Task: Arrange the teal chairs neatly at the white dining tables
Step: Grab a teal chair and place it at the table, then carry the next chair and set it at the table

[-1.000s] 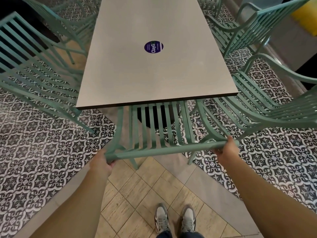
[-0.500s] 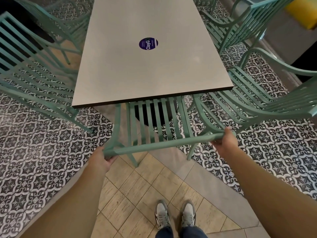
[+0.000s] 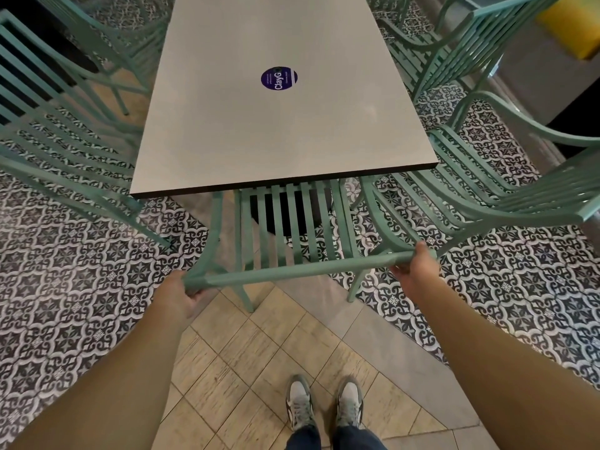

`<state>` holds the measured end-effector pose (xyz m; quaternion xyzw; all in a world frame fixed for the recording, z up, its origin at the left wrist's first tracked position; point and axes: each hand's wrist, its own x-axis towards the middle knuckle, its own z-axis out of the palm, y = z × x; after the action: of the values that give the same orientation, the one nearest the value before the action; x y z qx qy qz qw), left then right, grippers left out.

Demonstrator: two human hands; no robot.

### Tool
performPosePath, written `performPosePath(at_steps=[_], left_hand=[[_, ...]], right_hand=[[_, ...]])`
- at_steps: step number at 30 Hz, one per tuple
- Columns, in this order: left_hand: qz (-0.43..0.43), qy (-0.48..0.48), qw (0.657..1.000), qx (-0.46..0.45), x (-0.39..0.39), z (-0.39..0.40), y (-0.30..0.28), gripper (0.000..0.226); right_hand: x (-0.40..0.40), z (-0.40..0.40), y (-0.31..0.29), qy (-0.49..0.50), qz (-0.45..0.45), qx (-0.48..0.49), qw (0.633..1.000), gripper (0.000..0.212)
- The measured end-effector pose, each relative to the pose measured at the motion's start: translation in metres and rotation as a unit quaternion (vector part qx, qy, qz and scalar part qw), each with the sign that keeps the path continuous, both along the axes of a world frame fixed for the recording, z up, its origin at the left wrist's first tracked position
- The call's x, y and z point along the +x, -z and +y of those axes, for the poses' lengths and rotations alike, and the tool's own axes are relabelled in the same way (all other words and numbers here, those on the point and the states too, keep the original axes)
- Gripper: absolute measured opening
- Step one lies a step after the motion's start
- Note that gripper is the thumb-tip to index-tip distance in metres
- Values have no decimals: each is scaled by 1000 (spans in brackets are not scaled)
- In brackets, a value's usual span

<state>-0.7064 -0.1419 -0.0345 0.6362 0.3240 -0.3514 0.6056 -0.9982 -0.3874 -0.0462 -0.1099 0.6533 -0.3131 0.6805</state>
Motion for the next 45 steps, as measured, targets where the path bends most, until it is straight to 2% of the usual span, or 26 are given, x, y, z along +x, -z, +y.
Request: performPosePath(at_steps=[6, 8, 9, 10, 11, 13, 16, 18, 19, 22, 24, 27, 29, 30, 32, 38, 42, 45], left_hand=[[1, 11, 1000, 3, 4, 6, 3, 38], [-43, 122, 984, 121, 12, 13, 9, 41], [-96, 209, 949, 215, 16, 16, 13, 44], [-160, 295, 896, 290, 20, 18, 12, 47], [-222, 370, 838, 334, 22, 17, 9, 49], [-316, 481, 735, 358, 20, 8, -7, 49], [-414, 585, 609, 339, 3, -21, -27, 45], [-471, 634, 532, 307, -21, -50, -37, 46], [-496, 654, 492, 290, -34, -64, -42, 47], [-561, 699, 377, 232, -92, -118, -66, 47], [-590, 717, 322, 187, -137, -152, -84, 46], [-626, 724, 256, 135, -208, -201, -103, 46], [-636, 727, 232, 115, -245, -232, -110, 44], [-643, 727, 219, 105, -269, -253, -114, 43], [-649, 724, 213, 92, -301, -287, -122, 42], [-694, 688, 183, 106, -432, -399, -135, 42], [-672, 703, 193, 128, -487, -452, -125, 34], [-667, 709, 181, 144, -508, -491, -111, 33]], right_hand=[[-1, 0, 0, -16, 13, -3, 1000, 25], [-3, -1, 6, -46, 43, -16, 998, 28], [-5, -1, 9, -68, 62, -24, 995, 31], [-8, -1, 11, -86, 77, -29, 993, 35], [-11, -1, 14, -107, 98, -38, 989, 41], [-21, 2, 17, -150, 154, -75, 974, 53], [-45, 10, 8, -240, 250, -188, 919, 71], [-70, 8, -3, -312, 318, -252, 859, 88], [-80, 6, -13, -348, 352, -272, 825, 86], [-121, -17, -41, -427, 429, -341, 719, 61], [-149, -37, -65, -457, 475, -373, 653, 58], [-199, -67, -96, -466, 515, -401, 597, 60], [-231, -85, -109, -472, 547, -414, 554, 59], [-254, -97, -115, -471, 562, -414, 540, 60], [-284, -117, -121, -471, 579, -413, 522, 62], [-389, -200, -130, -482, 592, -416, 494, 65], [-419, -253, -132, -492, 580, -437, 480, 63], [-423, -292, -122, -503, 569, -456, 464, 63]])
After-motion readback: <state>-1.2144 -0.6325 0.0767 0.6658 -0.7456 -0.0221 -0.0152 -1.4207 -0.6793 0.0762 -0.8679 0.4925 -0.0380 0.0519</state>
